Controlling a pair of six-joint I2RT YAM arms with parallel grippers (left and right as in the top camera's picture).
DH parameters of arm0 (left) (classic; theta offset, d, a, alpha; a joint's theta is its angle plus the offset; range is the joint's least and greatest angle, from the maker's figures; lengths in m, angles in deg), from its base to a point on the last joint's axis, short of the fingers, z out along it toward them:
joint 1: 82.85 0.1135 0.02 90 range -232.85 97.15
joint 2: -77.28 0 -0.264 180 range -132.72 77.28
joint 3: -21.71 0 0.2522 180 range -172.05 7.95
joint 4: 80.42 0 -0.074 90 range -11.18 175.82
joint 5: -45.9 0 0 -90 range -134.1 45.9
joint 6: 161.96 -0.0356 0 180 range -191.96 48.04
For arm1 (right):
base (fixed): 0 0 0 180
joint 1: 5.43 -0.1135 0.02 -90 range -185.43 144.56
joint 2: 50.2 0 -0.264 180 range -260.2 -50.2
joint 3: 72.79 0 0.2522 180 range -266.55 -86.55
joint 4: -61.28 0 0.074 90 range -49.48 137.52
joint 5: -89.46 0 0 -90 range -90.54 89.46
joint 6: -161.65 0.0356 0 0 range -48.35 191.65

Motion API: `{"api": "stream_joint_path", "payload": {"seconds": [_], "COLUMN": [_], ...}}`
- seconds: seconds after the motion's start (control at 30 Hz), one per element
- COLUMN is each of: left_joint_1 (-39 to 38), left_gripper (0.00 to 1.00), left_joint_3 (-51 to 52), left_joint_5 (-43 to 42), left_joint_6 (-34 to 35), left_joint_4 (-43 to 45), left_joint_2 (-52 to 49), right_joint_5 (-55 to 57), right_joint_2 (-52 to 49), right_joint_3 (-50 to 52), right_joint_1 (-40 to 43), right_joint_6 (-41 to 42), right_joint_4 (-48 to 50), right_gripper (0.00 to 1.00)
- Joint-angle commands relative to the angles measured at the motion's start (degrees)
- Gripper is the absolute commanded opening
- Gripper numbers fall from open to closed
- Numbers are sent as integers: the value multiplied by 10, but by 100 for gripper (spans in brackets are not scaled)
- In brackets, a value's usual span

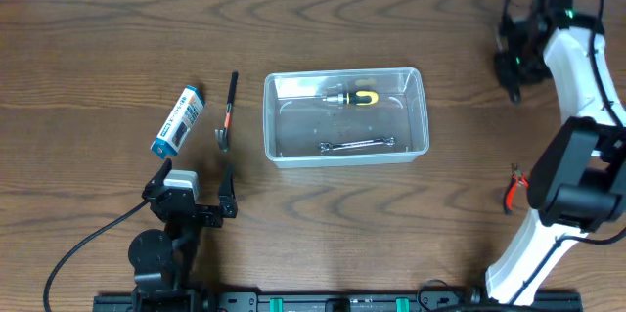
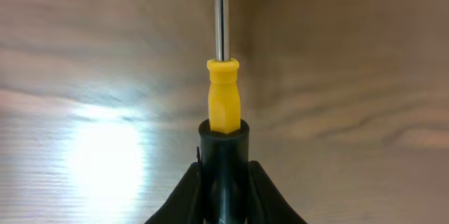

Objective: Pack container
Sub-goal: 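Carry the yellow-handled screwdriver into the container and release it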

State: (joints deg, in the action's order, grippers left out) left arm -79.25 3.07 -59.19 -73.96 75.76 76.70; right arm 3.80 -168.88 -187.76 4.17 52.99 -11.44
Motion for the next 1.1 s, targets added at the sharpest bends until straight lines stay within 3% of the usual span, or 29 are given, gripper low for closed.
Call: {"api": "stream_joint_path", "payload": {"seconds": [0.0,0.4,0.8,1.07], "left_joint_1": [2,2,2,2], "left_gripper": [98,98,98,98], "left_joint_3": [7,7,7,7], "left_joint_5": [-8,-8,-8,-7], "left_joint_6": [-10,-10,-10,-10], "left_joint_4": [-3,-3,-3,-3], "left_joint_2": [3,3,3,3], "right_joint_5": [-15,-68,-78,-79], "right_joint_2": [3,3,3,3], "right_joint_3": [-69,-238,-214,-163], "right_joint_1": [-46,-224,-368,-393], "right_joint_6": [-13,-80,-138,-153], "right_joint_4": [-26,-152,-197,-201], "right_gripper": [1,1,2,2]}}
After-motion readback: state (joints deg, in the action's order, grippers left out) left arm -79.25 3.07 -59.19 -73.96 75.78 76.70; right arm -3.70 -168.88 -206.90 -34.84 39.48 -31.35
